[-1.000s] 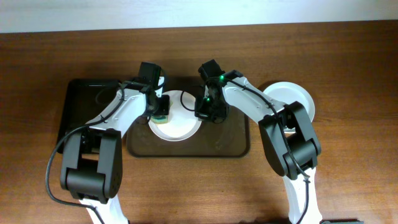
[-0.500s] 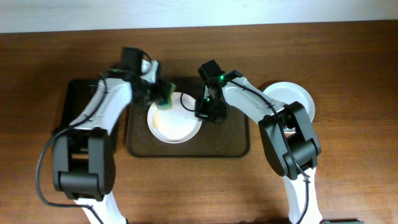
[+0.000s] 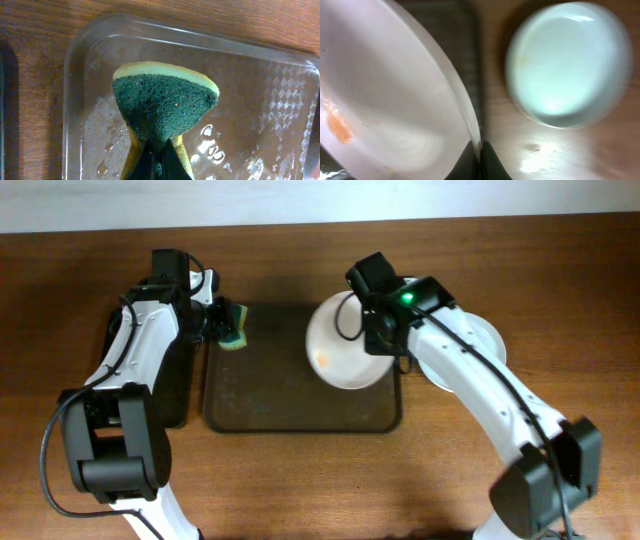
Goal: Clean dirty plates on tray and stack at the side
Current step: 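Lift the last plate with the right gripper and stack it on the side pile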
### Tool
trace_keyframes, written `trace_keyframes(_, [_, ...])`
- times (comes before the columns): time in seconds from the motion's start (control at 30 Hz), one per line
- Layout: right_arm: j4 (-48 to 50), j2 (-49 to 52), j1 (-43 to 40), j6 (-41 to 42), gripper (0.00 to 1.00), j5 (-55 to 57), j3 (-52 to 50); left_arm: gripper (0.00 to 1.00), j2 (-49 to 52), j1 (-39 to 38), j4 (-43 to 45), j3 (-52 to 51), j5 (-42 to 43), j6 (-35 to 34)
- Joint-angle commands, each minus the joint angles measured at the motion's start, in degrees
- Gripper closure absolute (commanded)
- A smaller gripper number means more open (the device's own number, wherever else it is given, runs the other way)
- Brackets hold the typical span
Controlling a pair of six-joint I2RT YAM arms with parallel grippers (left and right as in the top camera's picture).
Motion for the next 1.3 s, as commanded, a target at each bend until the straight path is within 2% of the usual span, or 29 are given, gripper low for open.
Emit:
trace_keyframes(0.0, [-5.22, -7.58, -0.26, 7.48, 0.96, 21.66, 0.24, 0.99, 0.55, -0.02, 0.07, 0.79, -0.07, -0.26])
trace_keyframes(0.13, [-14.10, -9.51, -1.42, 16.06, 0.96, 37.16, 0.17, 0.99, 0.52, -0.02, 0.07, 0.79, -0.09, -0.26])
trace_keyframes(0.2, [-15.45, -9.03, -4.55, 19.58, 0.96, 41.05, -0.63, 0.99, 0.55, -0.02, 0.04, 0.79, -0.07, -0.26])
trace_keyframes(0.33, [-14.82, -7.69, -10.80, 21.16, 0.96, 40.98, -1.46, 0.99, 0.55, -0.02, 0.07, 0.79, -0.11, -0.26])
trace_keyframes(0.43, [-12.79, -7.72, -10.54, 19.06, 0.96, 35.58, -1.44, 0.99, 0.55, -0.02, 0.04, 0.79, -0.66, -0.26])
trace_keyframes(0.47, [-9.68, -7.72, -9.14, 14.56, 0.96, 30.67, -1.44, 0.99, 0.55, -0.02, 0.07, 0.79, -0.68, -0.26])
trace_keyframes(0.57, [-5.90, -7.72, -3.32, 12.70, 0.96, 30.21, -1.44, 0.99, 0.55, -0.02, 0.04, 0.79, -0.70, -0.26])
trace_keyframes(0.77, [-5.70, -7.69, 6.40, 10.97, 0.96, 42.88, -1.44, 0.99, 0.55, -0.02, -0.50, 0.79, -3.04, -0.26])
trace_keyframes(1.03, [-2.99, -7.69, 20.61, 7.98, 0.96, 69.07, -1.44, 0.99, 0.55, -0.02, -0.50, 0.79, -3.04, -0.26])
trace_keyframes(1.27, [-0.81, -7.69, 21.97, 7.34, 0.96, 69.68, -1.42, 0.99, 0.52, -0.02, -0.50, 0.79, -3.04, -0.26])
